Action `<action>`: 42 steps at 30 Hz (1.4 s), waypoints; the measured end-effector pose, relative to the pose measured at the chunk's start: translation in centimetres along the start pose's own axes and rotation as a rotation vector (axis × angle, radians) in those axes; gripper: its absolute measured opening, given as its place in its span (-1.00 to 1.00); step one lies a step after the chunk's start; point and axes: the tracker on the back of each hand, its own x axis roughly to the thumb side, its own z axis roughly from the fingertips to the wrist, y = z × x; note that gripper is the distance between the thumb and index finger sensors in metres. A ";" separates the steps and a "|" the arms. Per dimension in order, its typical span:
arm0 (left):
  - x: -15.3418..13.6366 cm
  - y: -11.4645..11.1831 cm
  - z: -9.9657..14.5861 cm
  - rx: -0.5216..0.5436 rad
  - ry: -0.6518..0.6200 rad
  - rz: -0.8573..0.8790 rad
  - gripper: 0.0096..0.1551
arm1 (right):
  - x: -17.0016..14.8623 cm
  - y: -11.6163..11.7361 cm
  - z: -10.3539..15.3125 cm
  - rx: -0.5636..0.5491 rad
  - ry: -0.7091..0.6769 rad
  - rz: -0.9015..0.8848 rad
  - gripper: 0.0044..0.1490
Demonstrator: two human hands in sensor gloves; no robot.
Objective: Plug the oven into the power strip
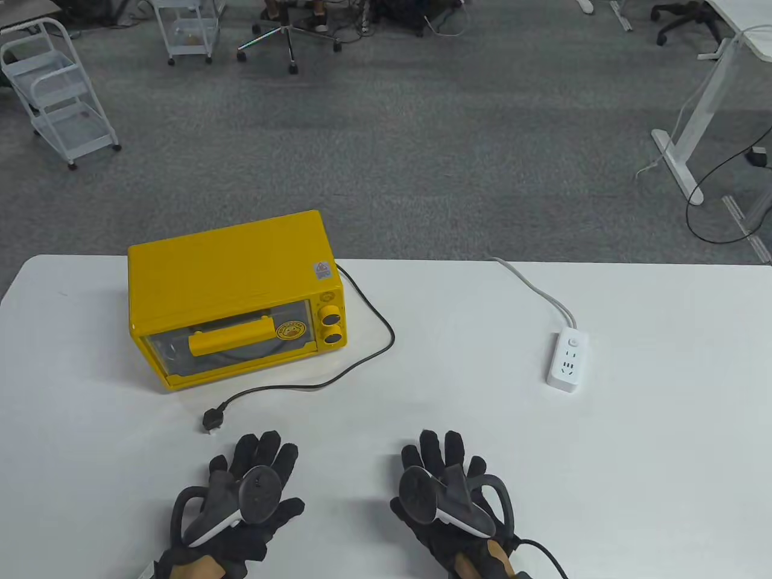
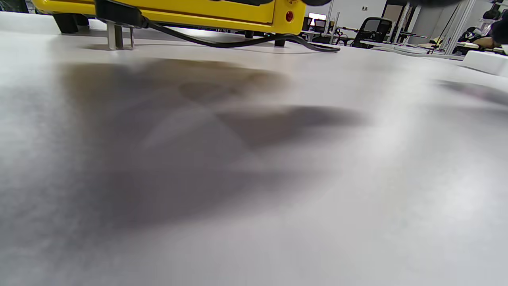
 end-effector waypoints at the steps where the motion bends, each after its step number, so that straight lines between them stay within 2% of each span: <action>1: 0.0 0.0 0.0 -0.002 0.001 -0.001 0.07 | 0.0 0.0 0.0 0.001 -0.001 -0.001 0.06; 7: 0.0 0.1 0.1 0.002 -0.001 0.004 0.07 | -0.2 0.0 0.0 0.003 0.009 -0.007 0.05; 11: 0.0 0.2 -0.1 0.004 -0.006 0.005 0.06 | -1.9 -0.2 -0.7 -0.013 0.057 -0.024 0.04; 20: -1.0 0.5 -0.2 0.008 0.006 0.027 0.06 | -10.1 -3.1 -5.1 -0.089 0.270 -0.001 0.01; 25: -1.5 0.5 -0.4 0.005 0.025 0.048 0.06 | -15.4 -5.1 -8.3 -0.131 0.410 0.007 0.00; 29: -1.7 0.2 -0.7 -0.017 0.032 0.035 0.06 | -19.9 -6.1 -11.4 -0.114 0.538 -0.014 -0.02; 32: -1.9 0.1 -0.9 -0.023 0.035 0.050 0.06 | -23.0 -5.9 -13.2 -0.073 0.648 -0.025 -0.04; 34: -2.0 -0.2 -1.0 -0.039 0.032 0.055 0.05 | -24.9 -5.7 -13.9 -0.086 0.743 0.009 -0.05; 37: -2.0 -0.4 -1.1 -0.054 0.031 0.041 0.05 | -26.6 -5.2 -14.7 -0.101 0.805 0.017 -0.08; 40: -2.0 -0.5 -1.2 -0.059 0.026 0.052 0.05 | -27.6 -4.3 -15.3 -0.053 0.818 0.034 -0.12; 42: -2.0 -0.5 -1.3 -0.064 0.021 0.057 0.04 | -27.7 -4.2 -15.3 -0.132 0.832 0.022 -0.15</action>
